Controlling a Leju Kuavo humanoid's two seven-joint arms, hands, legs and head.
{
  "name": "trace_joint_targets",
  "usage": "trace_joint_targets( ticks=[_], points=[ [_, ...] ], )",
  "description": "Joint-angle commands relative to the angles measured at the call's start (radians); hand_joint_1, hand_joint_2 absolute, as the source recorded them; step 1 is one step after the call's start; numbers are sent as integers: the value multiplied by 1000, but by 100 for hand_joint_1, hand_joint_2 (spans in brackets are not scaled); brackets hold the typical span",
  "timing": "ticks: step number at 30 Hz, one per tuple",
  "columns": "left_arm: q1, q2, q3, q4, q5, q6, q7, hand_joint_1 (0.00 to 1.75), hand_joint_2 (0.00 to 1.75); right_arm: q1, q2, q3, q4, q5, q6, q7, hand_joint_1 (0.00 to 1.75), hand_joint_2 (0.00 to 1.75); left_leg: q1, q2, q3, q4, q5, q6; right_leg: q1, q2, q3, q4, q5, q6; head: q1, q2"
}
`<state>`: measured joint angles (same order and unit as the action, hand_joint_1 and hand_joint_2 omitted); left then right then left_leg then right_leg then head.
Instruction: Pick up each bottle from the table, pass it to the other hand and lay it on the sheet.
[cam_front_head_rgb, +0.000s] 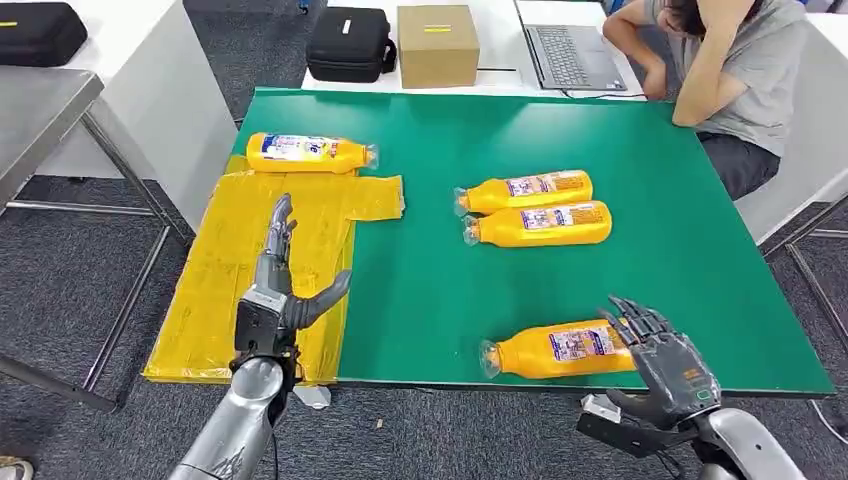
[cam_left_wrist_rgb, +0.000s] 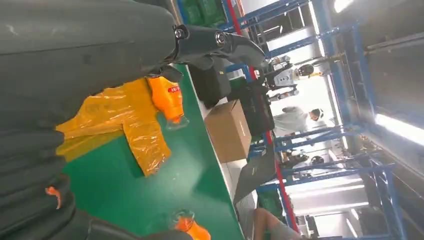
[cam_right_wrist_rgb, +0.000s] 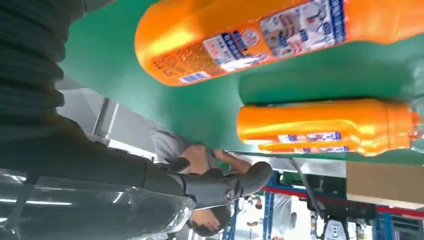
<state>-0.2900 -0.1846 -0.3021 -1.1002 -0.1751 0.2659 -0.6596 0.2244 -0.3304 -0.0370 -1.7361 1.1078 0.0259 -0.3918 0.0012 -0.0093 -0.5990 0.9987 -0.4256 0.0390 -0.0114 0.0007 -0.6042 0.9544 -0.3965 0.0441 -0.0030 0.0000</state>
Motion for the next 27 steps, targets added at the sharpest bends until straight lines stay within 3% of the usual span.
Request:
trace_joint_targets(
  ticks=[1, 11, 14, 18, 21, 27],
  points=[
    [-50, -8, -11, 75, -5, -18, 13, 0, 175, -66, 43, 91, 142, 10, -41, -1, 0, 175, 1, 2, 3, -1, -1, -1, 1, 1, 3, -2, 0, -1, 0, 0],
    [-92, -24, -51, 155, 23, -16, -4, 0, 175, -244, 79, 180, 466, -22, -200, -36, 0, 175, 1, 5, 8, -2, -2, -2, 1, 4, 7, -3, 0, -2, 0, 0],
    [-95, -23, -57, 159, 31, -17, -2, 0, 175, -254, 73, 197, 469, -12, -207, -21, 0, 175, 1, 4, 4, -1, -1, -1, 2, 3, 4, -2, 1, -1, 1, 0],
    [-98, -20, -61, 172, 43, -19, -6, 0, 175, -251, 52, 189, 474, 3, -204, 5, 0, 175, 0, 6, 15, -2, -6, -5, 1, 4, 13, 0, -5, -4, 0, 0],
    [-100, -19, -62, 174, 44, -21, -7, 0, 175, -248, 41, 188, 474, 12, -201, 11, 0, 175, 0, 1, 5, -1, -1, -2, 0, 0, 5, -1, -1, -1, 0, 0],
    [-105, -17, -75, 183, 52, -30, -8, 0, 175, -248, 16, 179, 461, 12, -181, 21, 0, 175, 0, 2, 5, -1, -2, -2, 0, 1, 5, 0, -1, -1, 0, 0]
  ],
)
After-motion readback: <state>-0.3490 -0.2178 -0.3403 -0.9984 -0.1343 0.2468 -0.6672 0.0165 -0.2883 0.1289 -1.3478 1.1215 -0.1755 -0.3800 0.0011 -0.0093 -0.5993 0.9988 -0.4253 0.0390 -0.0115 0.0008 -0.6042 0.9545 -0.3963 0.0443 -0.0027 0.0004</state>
